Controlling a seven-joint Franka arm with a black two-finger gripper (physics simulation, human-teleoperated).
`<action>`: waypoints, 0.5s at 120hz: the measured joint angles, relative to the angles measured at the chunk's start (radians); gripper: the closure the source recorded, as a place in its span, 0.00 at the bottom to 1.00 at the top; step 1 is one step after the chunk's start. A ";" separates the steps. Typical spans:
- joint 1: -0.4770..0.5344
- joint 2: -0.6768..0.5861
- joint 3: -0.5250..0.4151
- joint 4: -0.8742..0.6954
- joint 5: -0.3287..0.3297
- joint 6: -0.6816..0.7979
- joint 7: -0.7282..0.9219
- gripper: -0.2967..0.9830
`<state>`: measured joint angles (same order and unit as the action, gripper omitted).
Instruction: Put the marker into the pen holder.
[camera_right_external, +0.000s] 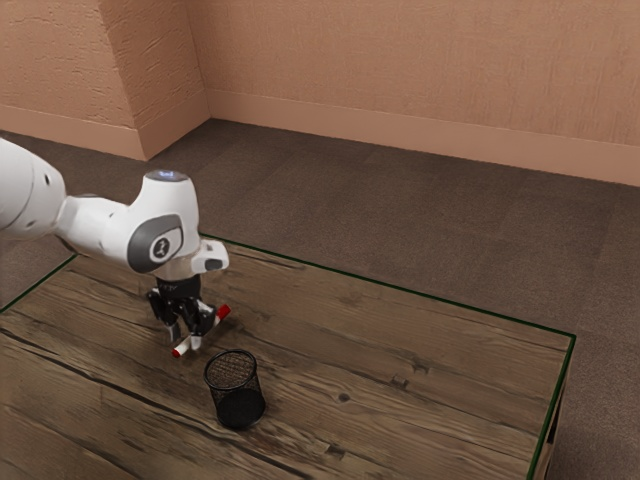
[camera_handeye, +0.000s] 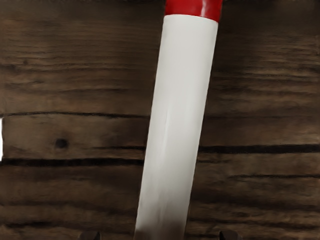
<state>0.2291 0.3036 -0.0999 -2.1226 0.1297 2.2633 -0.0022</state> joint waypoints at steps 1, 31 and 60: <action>0.001 0.000 0.000 -0.001 0.003 0.005 0.003 0.56; 0.017 -0.031 -0.003 -0.088 0.037 0.137 0.075 0.72; 0.011 -0.034 -0.003 -0.091 0.046 0.181 0.115 0.78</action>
<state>0.2405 0.2700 -0.1024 -2.2133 0.1755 2.4439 0.1131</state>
